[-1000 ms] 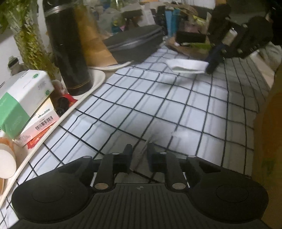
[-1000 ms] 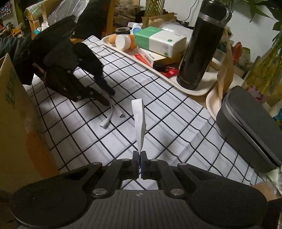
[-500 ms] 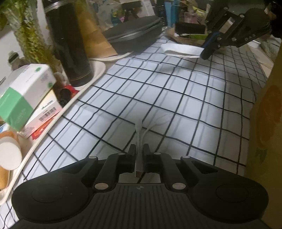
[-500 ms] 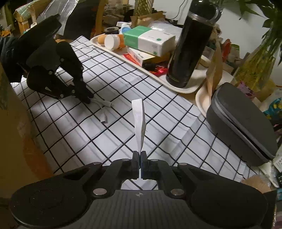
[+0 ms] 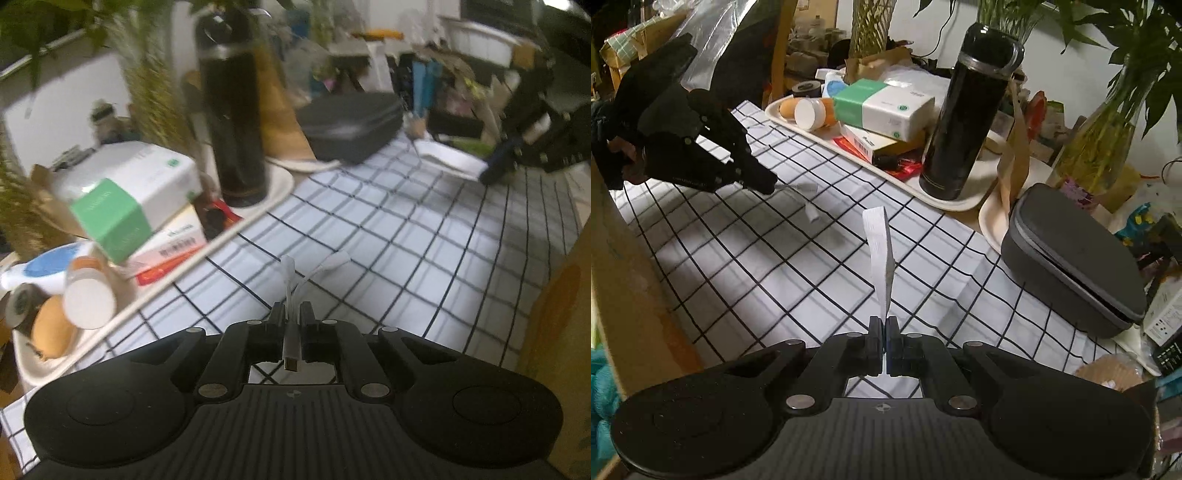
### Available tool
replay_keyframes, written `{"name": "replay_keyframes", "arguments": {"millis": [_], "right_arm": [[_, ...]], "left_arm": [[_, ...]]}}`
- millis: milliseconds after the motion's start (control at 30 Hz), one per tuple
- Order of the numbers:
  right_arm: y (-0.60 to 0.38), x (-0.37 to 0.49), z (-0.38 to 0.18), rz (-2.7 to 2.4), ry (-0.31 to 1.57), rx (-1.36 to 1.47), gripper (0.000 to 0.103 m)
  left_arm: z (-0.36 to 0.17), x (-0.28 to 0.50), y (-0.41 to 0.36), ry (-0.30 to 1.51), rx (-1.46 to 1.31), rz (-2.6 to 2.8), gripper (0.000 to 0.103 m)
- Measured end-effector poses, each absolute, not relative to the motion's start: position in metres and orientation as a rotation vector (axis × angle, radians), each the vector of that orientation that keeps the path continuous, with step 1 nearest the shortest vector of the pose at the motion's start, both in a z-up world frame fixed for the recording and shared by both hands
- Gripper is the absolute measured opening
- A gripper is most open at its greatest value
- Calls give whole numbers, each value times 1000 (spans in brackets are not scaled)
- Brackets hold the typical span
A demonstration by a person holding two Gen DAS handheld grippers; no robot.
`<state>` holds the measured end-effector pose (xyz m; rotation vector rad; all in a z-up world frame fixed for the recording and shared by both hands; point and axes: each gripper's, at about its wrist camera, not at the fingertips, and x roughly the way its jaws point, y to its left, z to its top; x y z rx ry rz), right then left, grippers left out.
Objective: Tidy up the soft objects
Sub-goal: 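Carry both held white cables over the cardboard box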
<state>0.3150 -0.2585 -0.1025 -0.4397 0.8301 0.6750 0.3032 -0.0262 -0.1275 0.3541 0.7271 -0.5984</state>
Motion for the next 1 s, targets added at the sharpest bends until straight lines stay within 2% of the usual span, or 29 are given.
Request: {"name": "replay_keyframes", "arguments": {"millis": [500, 1000], "right_arm": [[-257, 273, -69, 683, 752, -378, 4], [-253, 215, -26, 768, 628, -291, 4]], "left_arm": [[-72, 255, 6, 641, 157, -483, 8], [4, 169, -4, 565, 177, -439, 9]]}}
